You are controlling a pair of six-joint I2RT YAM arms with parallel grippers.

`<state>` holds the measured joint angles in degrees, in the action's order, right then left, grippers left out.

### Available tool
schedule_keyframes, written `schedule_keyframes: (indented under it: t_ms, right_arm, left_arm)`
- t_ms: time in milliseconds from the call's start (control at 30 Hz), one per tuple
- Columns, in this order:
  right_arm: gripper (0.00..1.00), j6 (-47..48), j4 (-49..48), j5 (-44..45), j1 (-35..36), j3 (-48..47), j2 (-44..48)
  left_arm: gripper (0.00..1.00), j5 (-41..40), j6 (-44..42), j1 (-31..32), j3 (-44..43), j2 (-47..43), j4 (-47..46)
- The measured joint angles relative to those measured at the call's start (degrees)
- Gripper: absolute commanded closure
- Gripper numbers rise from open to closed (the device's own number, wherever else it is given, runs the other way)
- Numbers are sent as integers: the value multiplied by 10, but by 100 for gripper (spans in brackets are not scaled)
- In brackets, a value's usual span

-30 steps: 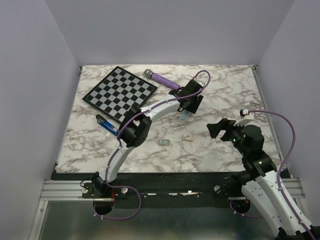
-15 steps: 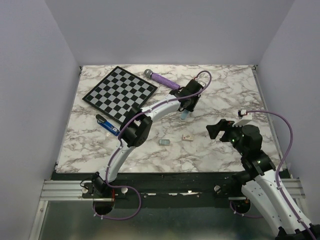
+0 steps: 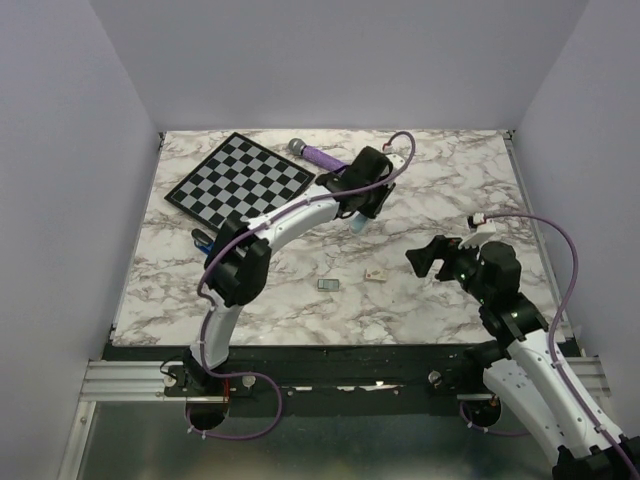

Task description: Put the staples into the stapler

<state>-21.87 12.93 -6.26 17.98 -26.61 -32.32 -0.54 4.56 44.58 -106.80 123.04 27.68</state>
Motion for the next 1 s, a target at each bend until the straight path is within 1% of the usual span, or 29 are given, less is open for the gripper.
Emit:
schedule_keyframes:
  t_ms: [167, 300, 367, 467, 500, 533, 667, 800, 1000]
  right_arm:
    - [0, 1, -5, -36, 0, -57, -29]
    - [1, -9, -12, -55, 0, -107, -59]
    - [3, -19, -13, -66, 0, -126, -76]
    - [8, -37, -13, -91, 0, -150, -104]
    - [12, -45, -14, -102, 0, -157, -113]
    - [13, -53, -17, -115, 0, -162, -122]
    - [16, -93, -49, -167, 1, -165, -157]
    - [18, -122, -78, -192, 21, -165, -191]
    - [27, -143, -102, -195, 62, -189, -232]
  left_arm:
    - [100, 68, -38, -15, 38, -118, -24]
    - [100, 115, -71, -27, 100, -213, -58]
    - [100, 133, -88, -32, 157, -269, -81]
    - [100, 156, -106, -33, 234, -342, -100]
    - [100, 164, -111, -33, 256, -362, -107]
    - [100, 170, -115, -33, 278, -382, -118]
    - [100, 199, -121, -33, 389, -476, -187]
    - [100, 218, -118, -33, 467, -534, -260]
    - [100, 227, -104, -33, 513, -540, -327]
